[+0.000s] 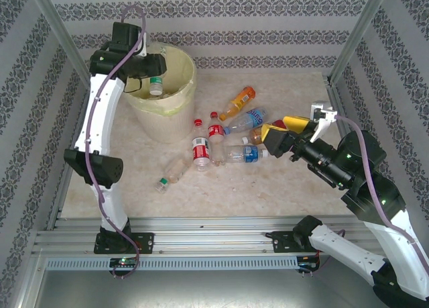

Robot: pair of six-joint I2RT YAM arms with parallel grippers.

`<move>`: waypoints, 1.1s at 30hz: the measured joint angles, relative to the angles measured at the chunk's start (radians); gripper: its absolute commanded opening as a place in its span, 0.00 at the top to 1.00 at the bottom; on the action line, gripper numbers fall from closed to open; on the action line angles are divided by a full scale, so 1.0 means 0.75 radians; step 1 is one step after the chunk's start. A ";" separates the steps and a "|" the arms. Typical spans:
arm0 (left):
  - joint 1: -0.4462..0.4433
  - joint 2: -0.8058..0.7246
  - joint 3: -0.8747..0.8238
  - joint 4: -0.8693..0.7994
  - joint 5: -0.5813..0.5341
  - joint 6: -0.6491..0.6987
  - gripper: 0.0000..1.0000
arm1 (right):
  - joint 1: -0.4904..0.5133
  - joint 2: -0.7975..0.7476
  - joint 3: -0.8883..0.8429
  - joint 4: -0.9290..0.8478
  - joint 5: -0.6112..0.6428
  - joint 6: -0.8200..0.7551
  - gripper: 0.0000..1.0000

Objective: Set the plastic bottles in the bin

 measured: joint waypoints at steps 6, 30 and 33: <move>0.003 0.091 0.016 0.011 0.007 0.003 0.47 | 0.001 -0.021 -0.007 -0.038 0.009 0.001 0.02; 0.003 0.030 -0.176 0.079 0.083 0.040 0.00 | 0.001 -0.032 -0.052 -0.078 -0.044 0.036 0.02; 0.003 -0.009 -0.124 0.082 0.102 0.046 0.00 | 0.001 -0.031 -0.058 -0.078 -0.066 0.046 0.02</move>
